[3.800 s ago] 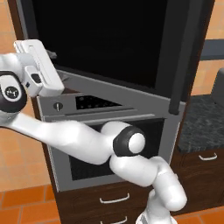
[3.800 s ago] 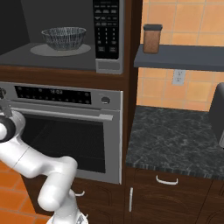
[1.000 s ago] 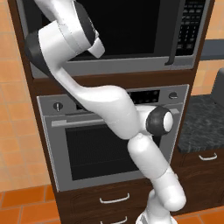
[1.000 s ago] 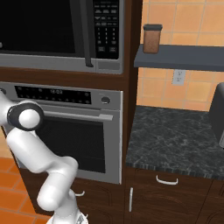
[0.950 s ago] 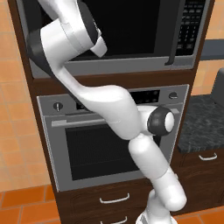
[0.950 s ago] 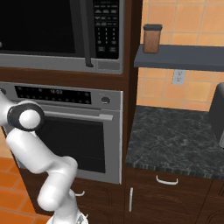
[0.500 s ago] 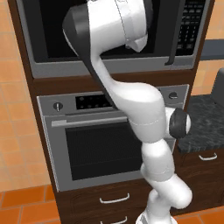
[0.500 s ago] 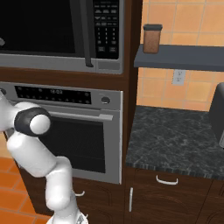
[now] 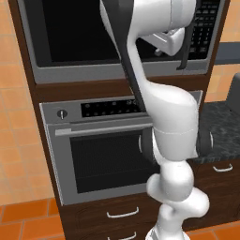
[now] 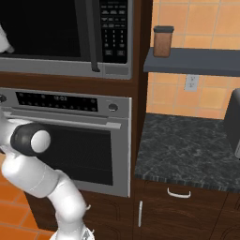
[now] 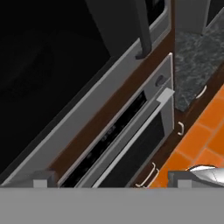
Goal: Open the microwave, place the bowl with waffle inside the microwave, then close the microwave door and turn it on.
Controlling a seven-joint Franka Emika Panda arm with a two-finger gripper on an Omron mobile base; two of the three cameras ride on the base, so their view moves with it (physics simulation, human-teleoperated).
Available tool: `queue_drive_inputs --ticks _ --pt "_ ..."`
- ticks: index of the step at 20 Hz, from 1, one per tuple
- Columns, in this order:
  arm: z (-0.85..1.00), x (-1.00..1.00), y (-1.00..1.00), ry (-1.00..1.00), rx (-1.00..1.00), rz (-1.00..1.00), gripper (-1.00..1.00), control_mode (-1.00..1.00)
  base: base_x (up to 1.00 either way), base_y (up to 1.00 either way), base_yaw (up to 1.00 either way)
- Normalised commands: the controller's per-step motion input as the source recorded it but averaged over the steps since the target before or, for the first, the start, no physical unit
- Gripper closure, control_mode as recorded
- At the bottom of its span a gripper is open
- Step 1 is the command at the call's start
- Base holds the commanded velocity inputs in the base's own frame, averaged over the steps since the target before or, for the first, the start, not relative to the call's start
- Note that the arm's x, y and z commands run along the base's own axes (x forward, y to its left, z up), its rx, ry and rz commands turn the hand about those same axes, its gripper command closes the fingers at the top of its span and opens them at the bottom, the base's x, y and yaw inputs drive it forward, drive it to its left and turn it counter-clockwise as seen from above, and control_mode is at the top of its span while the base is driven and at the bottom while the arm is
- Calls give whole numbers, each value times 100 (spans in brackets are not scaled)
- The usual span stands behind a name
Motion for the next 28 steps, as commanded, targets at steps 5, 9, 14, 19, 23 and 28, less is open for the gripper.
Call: queue_drive_inputs --ticks 5,9,14,19,23,28 --pt "-44 -6 -96 -5 14 13 -100 -100 0 0 0" --pt "-45 -39 -100 -28 7 29 -100 -100 0 0 0" --pt "-52 -45 -96 -35 1 33 -100 -100 0 0 0" --pt "-59 -37 -66 -33 -10 24 -100 -100 0 0 0" --pt "-35 -17 -45 -39 -15 20 -100 -100 0 0 0" --pt "-12 0 -42 -26 -7 12 -100 -100 0 0 0"
